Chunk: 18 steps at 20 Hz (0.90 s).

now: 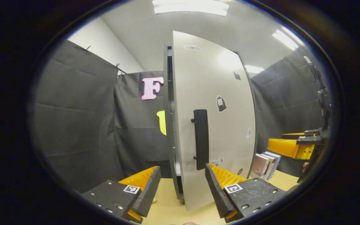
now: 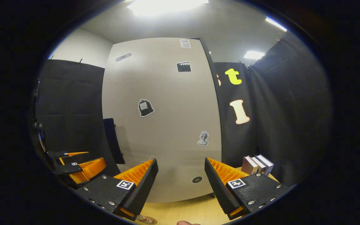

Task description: Open the cabinet door with the right hand, grasp the bottle in the cabinet with the left hand and place it on the coaster, then close the cabinet door with the right hand.

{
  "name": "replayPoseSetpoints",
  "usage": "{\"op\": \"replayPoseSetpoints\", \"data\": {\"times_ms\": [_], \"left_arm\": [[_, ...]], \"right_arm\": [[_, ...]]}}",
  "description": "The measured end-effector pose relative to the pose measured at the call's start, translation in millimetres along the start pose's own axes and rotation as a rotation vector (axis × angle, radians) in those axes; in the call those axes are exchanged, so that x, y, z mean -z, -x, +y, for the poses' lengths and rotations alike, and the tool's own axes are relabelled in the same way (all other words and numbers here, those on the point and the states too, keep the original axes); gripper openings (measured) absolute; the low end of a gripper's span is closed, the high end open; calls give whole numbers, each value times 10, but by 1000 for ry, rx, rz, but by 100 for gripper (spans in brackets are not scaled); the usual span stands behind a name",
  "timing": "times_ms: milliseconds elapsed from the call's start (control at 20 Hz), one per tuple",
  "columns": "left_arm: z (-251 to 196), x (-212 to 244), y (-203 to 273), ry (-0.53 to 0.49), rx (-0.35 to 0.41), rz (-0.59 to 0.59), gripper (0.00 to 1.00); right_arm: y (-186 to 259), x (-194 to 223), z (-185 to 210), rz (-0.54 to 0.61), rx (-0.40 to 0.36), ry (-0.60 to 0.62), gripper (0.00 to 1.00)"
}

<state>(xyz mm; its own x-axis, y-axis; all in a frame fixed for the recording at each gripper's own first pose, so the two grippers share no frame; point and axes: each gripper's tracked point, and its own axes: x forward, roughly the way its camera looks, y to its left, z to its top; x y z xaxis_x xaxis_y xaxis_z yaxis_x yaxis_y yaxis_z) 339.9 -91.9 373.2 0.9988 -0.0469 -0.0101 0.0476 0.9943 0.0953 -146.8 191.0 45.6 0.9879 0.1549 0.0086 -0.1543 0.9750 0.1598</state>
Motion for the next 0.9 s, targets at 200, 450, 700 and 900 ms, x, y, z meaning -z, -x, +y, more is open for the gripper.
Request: {"op": "replayPoseSetpoints", "data": {"times_ms": [200,450,700,900], "left_arm": [[-104,-104,-85,17,15,-16,82],[-150,-119,-37,26,27,-20,87],[-162,-80,3,47,27,-5,82],[-137,-44,-6,67,20,-1,82]], "right_arm": [[-50,-27,-22,-10,29,-11,93],[-75,-19,-42,2,49,-7,93],[-58,37,-34,16,44,-7,93],[-68,56,-73,24,54,-2,93]]}}
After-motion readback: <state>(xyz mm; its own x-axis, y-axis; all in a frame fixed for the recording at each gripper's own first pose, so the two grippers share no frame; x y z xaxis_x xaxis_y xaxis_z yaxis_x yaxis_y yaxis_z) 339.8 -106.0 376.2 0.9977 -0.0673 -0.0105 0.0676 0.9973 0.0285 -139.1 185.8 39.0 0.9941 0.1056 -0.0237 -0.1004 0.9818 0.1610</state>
